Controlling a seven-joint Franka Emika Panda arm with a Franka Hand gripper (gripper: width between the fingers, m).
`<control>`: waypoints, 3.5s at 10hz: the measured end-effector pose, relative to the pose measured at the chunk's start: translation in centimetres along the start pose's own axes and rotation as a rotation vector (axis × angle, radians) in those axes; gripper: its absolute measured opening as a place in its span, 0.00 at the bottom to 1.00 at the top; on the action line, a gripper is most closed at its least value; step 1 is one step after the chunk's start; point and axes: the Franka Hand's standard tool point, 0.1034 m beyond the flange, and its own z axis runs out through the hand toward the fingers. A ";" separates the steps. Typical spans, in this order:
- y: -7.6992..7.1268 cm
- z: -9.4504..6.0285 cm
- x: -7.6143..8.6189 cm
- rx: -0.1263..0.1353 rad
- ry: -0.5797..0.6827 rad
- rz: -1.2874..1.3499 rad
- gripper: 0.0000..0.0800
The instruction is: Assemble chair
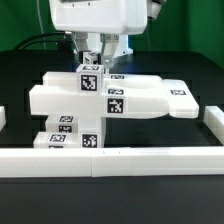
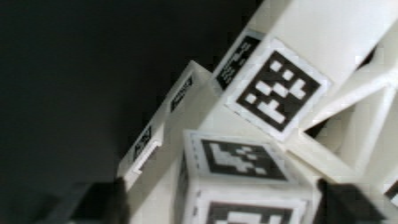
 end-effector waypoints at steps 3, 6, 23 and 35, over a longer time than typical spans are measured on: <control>-0.1 0.1 -0.2 0.003 0.011 -0.265 0.81; -0.3 0.0 -0.1 -0.002 0.014 -0.498 0.81; 0.0 0.0 0.3 -0.014 0.017 -1.017 0.35; -0.6 0.1 -0.1 0.005 0.021 0.081 0.36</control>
Offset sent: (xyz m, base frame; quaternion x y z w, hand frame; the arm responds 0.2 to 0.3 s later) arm 0.0000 0.0000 0.0000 0.0000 0.0000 -0.1296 0.9916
